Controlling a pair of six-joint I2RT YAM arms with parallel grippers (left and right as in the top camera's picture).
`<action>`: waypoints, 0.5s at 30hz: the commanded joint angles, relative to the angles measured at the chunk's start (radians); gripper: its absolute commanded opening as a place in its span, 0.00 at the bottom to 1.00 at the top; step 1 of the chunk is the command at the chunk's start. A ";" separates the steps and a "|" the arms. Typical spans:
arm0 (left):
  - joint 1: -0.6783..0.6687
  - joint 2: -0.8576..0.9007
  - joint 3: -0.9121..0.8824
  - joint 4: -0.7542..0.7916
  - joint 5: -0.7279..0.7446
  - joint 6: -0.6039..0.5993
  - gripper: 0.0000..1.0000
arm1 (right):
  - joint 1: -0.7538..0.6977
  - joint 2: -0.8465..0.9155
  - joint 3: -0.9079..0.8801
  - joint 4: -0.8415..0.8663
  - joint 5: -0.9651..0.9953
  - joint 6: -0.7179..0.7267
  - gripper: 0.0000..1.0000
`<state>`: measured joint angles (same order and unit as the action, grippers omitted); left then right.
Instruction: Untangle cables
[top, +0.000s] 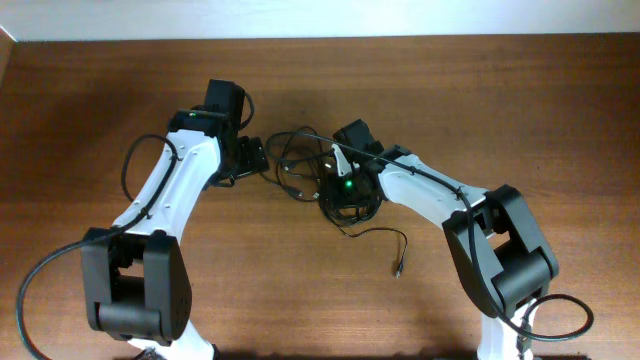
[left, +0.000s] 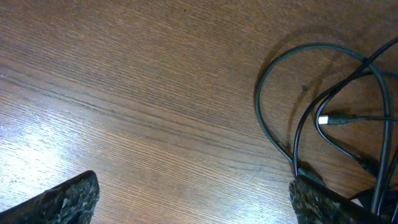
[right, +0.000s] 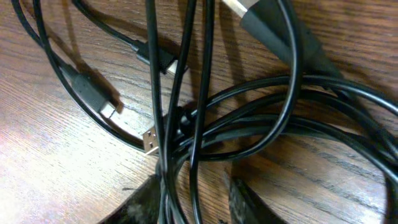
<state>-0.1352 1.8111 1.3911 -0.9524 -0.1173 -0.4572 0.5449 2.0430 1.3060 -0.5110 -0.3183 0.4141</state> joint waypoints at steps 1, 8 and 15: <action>-0.001 0.005 -0.009 0.000 -0.014 0.002 0.99 | 0.012 0.045 -0.050 -0.024 0.076 0.111 0.29; -0.002 0.005 -0.009 0.000 -0.014 0.002 0.99 | 0.135 0.045 -0.050 -0.013 0.330 0.197 0.30; -0.001 0.005 -0.009 0.000 -0.014 0.002 0.99 | 0.113 0.045 -0.050 -0.024 0.302 0.208 0.24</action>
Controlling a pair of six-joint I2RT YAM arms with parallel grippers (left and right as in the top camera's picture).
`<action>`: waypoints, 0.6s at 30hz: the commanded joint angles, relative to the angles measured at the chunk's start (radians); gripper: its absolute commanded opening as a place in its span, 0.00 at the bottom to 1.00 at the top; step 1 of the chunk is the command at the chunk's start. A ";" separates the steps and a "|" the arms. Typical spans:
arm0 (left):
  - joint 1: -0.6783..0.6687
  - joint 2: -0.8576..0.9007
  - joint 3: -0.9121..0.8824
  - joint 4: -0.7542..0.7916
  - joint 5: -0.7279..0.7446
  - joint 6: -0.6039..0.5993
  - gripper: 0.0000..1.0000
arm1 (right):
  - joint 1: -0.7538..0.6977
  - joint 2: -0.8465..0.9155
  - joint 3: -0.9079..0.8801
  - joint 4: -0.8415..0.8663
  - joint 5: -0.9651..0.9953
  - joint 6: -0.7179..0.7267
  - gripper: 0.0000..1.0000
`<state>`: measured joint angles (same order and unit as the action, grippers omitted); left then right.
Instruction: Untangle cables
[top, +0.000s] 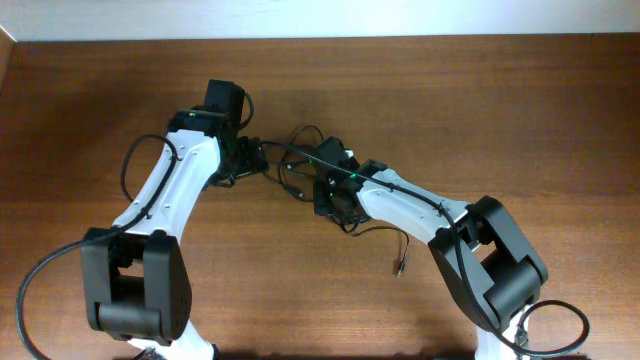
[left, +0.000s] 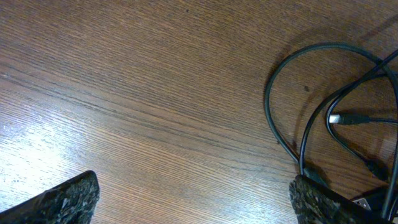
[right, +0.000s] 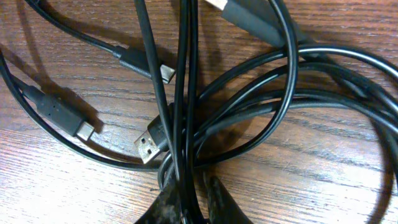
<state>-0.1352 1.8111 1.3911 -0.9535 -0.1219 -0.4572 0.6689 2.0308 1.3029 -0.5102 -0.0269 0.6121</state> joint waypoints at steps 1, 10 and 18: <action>-0.001 0.005 -0.009 0.001 -0.010 0.002 0.99 | -0.014 0.057 -0.047 -0.023 0.001 0.010 0.28; -0.001 0.005 -0.009 0.001 -0.010 0.002 0.99 | -0.022 0.057 -0.037 -0.011 -0.138 -0.110 0.35; -0.002 0.005 -0.009 0.001 -0.010 0.002 0.99 | 0.024 0.057 -0.037 -0.032 -0.016 -0.069 0.22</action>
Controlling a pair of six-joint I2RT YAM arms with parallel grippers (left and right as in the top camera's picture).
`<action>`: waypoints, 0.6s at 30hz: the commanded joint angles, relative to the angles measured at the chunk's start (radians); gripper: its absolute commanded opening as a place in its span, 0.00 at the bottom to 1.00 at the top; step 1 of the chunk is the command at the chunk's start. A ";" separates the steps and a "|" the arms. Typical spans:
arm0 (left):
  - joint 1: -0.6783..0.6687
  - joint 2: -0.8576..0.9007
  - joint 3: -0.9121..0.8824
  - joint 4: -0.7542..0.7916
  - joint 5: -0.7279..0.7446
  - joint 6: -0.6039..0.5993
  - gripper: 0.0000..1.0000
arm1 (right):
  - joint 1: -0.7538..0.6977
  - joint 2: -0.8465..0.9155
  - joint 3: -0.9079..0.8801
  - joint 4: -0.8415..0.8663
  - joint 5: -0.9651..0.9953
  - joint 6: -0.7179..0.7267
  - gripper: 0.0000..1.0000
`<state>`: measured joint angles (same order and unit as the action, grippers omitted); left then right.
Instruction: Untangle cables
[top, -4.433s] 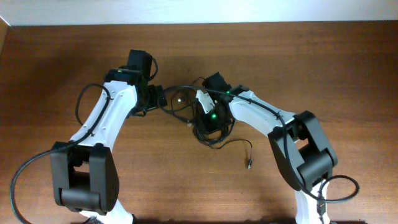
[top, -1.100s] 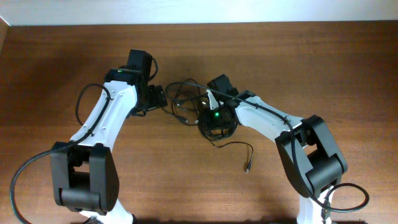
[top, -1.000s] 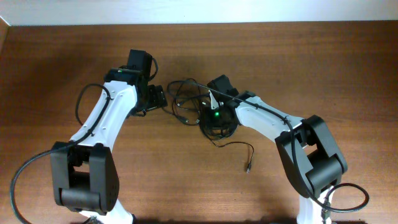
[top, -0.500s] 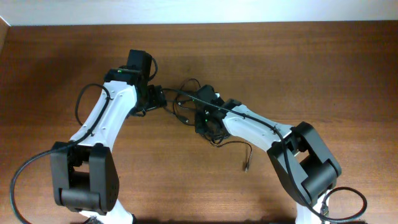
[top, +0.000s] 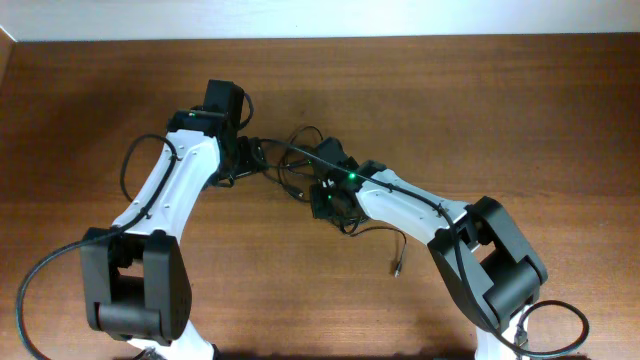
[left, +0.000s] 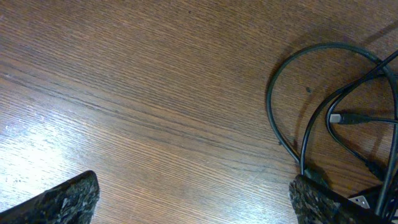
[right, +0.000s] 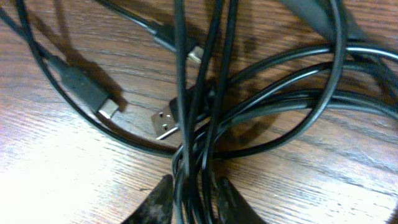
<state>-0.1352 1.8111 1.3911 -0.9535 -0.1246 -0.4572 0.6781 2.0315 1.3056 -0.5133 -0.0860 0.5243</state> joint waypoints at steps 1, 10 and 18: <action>-0.001 0.005 -0.009 0.001 -0.007 0.002 0.99 | 0.015 0.056 -0.040 -0.029 0.043 0.019 0.21; -0.001 0.005 -0.009 0.001 -0.007 0.002 0.99 | -0.066 0.030 -0.011 -0.033 -0.358 -0.065 0.04; -0.001 0.005 -0.009 0.010 0.027 0.002 0.99 | -0.260 0.030 -0.011 -0.065 -0.826 -0.237 0.32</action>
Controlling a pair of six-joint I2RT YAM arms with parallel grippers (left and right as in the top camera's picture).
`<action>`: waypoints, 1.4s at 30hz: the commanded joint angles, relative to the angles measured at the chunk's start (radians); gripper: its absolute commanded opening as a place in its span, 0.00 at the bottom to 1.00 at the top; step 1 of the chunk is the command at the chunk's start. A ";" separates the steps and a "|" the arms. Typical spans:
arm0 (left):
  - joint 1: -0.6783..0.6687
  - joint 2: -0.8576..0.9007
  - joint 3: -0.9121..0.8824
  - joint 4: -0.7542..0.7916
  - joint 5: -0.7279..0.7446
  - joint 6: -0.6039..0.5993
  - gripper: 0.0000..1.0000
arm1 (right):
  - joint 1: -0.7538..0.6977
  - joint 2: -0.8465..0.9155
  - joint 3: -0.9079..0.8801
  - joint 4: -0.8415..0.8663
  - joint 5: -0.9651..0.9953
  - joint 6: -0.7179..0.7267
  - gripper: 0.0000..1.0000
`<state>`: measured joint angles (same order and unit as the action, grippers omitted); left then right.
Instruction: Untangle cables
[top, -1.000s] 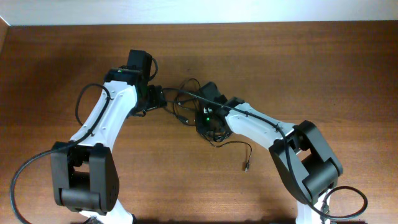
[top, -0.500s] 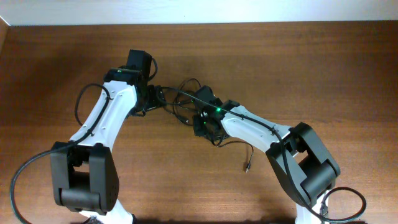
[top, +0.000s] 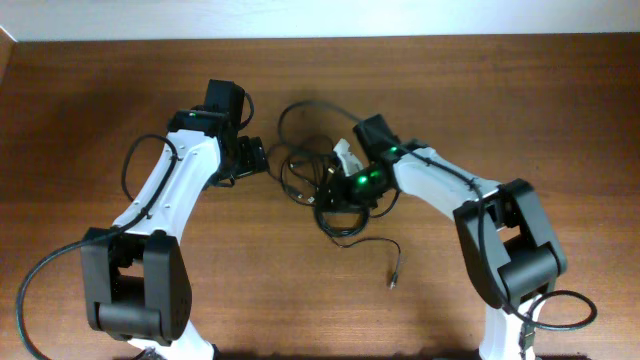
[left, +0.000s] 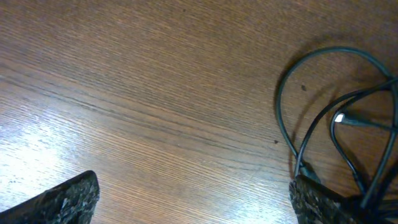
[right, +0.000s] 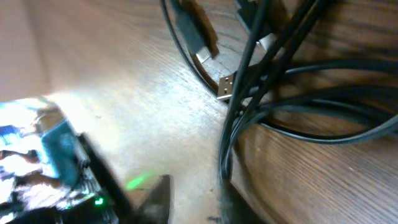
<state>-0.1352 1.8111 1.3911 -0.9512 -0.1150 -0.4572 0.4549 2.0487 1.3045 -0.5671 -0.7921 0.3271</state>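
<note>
A tangle of black cables (top: 300, 165) lies mid-table, one loop reaching up to the far side and a loose plug end (top: 393, 281) trailing toward the near side. My right gripper (top: 338, 190) sits in the tangle's right side. In the blurred right wrist view, taut strands (right: 239, 118) converge at my right gripper (right: 196, 196), shut on them, past a USB plug (right: 225, 85). My left gripper (top: 252, 158) waits just left of the tangle. It is wide open (left: 189, 205) over bare wood, with a cable loop (left: 283, 93) beside its right finger (left: 317, 199).
The brown wooden table (top: 520, 110) stretches to both sides. Each arm's own black cable (top: 135, 160) hangs beside it. A pale wall edge runs along the far side.
My right gripper has moved right and turned, dragging the bundle with it. A loop now stands out on the far side of the tangle. The left gripper has stayed open.
My right gripper first straddled the bundle with its fingers apart, then was shut on several strands left of where it began. It stayed there, still shut. By now it has pulled the strands right, stretching the tangle, while the left gripper stayed open beside it.
</note>
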 joint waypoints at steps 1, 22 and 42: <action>-0.002 0.005 -0.009 0.022 0.027 0.002 0.99 | -0.048 0.013 -0.010 -0.021 -0.117 -0.039 0.33; 0.074 0.006 -0.109 0.051 0.201 0.024 0.22 | 0.021 0.018 -0.010 -0.084 0.140 -0.038 0.38; 0.190 0.006 -0.115 0.064 0.939 0.383 0.25 | -0.103 0.018 -0.010 0.113 -0.535 -0.087 0.04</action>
<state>0.0528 1.8111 1.2861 -0.8890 0.7086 -0.1165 0.3725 2.0506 1.2945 -0.4618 -1.1503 0.2607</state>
